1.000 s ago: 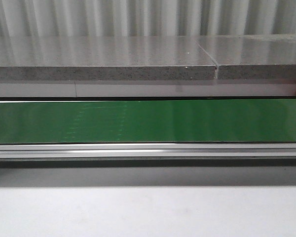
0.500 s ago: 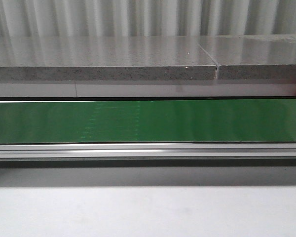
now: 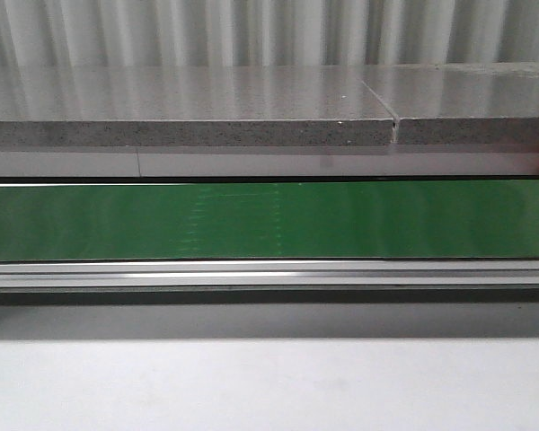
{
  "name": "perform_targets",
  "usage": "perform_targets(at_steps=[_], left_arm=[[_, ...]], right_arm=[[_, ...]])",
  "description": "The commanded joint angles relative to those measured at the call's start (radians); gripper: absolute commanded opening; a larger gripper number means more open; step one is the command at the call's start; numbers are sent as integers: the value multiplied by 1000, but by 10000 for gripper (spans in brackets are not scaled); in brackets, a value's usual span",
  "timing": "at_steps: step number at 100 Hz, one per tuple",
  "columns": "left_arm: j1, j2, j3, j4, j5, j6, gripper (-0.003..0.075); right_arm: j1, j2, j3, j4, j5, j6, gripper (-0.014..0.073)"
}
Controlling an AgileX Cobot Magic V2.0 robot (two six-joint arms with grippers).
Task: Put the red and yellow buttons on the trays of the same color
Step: 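Grasp another red mushroom button from the pile with the left gripper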
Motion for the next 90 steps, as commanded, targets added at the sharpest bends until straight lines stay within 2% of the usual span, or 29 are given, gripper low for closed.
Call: perform_targets(at_steps=[1,21,45,71,90], left_arm=[[-10,-94,-46,-5,-7,57,167],[-61,-188,-48,-22,-5,132,167],[-198,-247,-48,-28,-4,234,167],[-341,-233,-48,-33,-22,244,167],[-361,-205,-48,-44,-20,253,167]], right_arm=[[-2,0,-24,-9,-64,-6,-69],[-2,0,-24,-9,-64,-6,-69],[-2,0,-24,-9,-64,-6,-69],[-2,0,-24,-9,-64,-6,-69],[-2,0,-24,-9,-64,-6,-69]])
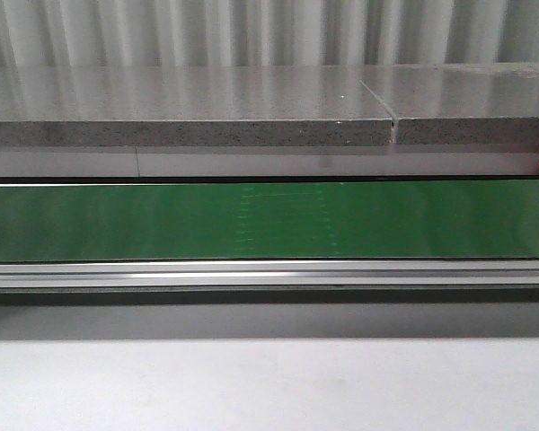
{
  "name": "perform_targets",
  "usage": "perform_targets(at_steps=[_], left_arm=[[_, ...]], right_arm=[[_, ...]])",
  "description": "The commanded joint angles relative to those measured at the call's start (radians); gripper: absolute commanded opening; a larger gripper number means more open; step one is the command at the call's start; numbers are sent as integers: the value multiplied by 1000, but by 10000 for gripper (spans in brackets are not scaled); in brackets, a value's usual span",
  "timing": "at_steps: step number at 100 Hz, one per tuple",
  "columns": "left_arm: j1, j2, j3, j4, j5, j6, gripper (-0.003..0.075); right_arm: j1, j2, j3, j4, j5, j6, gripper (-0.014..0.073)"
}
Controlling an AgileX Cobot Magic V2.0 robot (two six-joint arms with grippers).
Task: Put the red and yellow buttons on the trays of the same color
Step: 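Grasp another red mushroom button from the pile with the left gripper, then set the red button upright on the belt's near end, release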
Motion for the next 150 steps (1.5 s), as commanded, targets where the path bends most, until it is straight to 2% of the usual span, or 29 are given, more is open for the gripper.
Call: perform_targets(at_steps=[1,33,40,47,59,71,79,92,101,129,150], left_arm=[[-7,-6,-32,-23,-30,9,167],[-7,70,-34,-80,-18,40,169],[-7,76,-36,-80,-15,42,189],[-7,78,-36,-85,-24,42,262],[-7,78,-42,-113,-38,44,435],[-7,78,-68,-145,-40,46,505],[-7,78,-95,-163,-41,46,504],[-5,78,-128,-208,-115,35,503],[18,81,-147,-228,-139,-13,499],[113,143,-149,-228,-91,-142,471],[136,225,-149,-230,-75,-188,471]], right_arm=[[-2,0,-24,-9,-64,-6,-69],[-2,0,-24,-9,-64,-6,-69],[-2,0,-24,-9,-64,-6,-69],[-2,0,-24,-9,-64,-6,-69],[-2,0,-24,-9,-64,-6,-69],[-2,0,-24,-9,-64,-6,-69],[-2,0,-24,-9,-64,-6,-69],[-2,0,-24,-9,-64,-6,-69],[-2,0,-24,-9,-64,-6,-69],[-2,0,-24,-9,-64,-6,-69],[-2,0,-24,-9,-64,-6,-69]])
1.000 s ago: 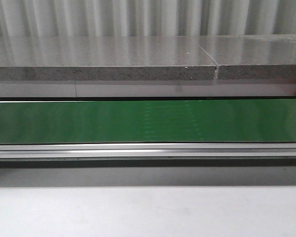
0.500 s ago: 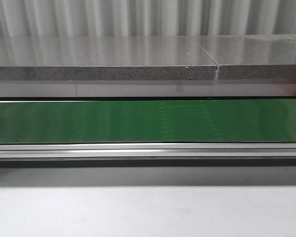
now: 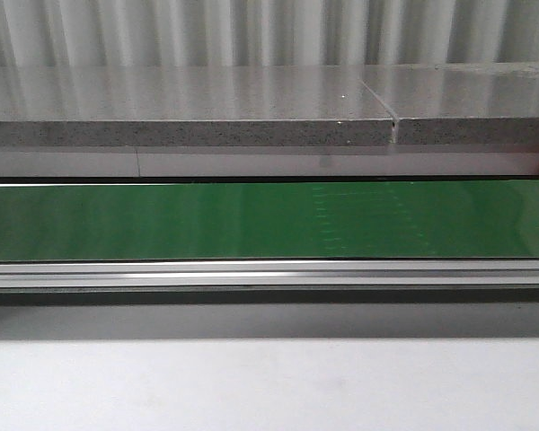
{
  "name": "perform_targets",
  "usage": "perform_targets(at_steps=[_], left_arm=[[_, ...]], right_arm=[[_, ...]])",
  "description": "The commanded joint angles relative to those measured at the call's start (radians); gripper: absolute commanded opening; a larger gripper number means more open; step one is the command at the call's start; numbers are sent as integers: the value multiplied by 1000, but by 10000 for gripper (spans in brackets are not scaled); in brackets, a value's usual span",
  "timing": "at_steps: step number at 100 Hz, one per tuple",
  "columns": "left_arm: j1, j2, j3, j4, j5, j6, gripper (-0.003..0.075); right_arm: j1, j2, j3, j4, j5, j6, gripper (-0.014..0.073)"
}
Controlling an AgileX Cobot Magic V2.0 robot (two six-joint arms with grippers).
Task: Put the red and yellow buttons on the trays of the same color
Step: 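Set the red button upright on the belt's near end, release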
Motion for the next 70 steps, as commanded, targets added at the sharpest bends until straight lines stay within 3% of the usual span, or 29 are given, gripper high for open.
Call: perform_targets(at_steps=[1,21,70], left_arm=[[6,-8,-33,-26,-20,-52,471],[31,75,-52,-30,-37,-190,471],[38,253,-265,-63,6,-194,471]], right_arm=[[-2,0,-24,-9,-64,-6,-69],[-2,0,-24,-9,-64,-6,-69],[-3,0,-24,-9,-64,-6,-69]])
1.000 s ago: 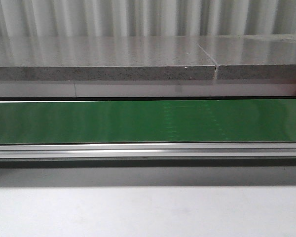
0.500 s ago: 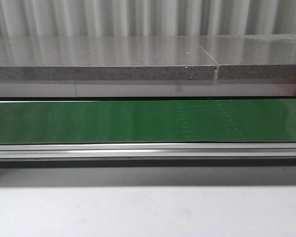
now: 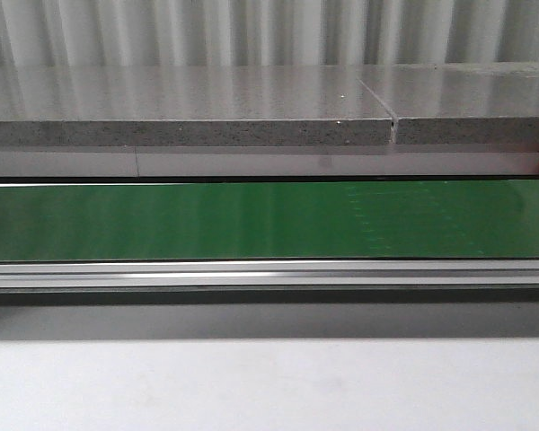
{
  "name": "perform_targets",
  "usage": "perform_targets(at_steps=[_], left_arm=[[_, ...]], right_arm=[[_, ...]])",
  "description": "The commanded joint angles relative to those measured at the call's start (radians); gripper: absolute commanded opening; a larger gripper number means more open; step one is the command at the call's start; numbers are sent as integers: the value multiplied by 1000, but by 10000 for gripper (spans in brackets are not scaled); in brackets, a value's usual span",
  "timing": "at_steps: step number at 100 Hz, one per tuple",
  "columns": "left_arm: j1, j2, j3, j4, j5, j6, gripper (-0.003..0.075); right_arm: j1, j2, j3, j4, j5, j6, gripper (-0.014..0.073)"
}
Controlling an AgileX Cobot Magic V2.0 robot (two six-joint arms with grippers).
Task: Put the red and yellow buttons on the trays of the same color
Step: 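Set the red button upright on the belt's near end, release, then grasp the last yellow mushroom button with the left gripper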
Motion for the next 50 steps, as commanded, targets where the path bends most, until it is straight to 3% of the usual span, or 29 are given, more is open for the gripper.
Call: perform_targets(at_steps=[1,21,50], left_arm=[[3,-33,-49,-29,3,-12,471],[3,5,-81,-29,66,-12,463],[3,7,-114,-29,78,-10,302]], right_arm=[[-3,0,-24,-9,-64,-6,-69],[-3,0,-24,-9,-64,-6,-69],[-3,0,-24,-9,-64,-6,-69]])
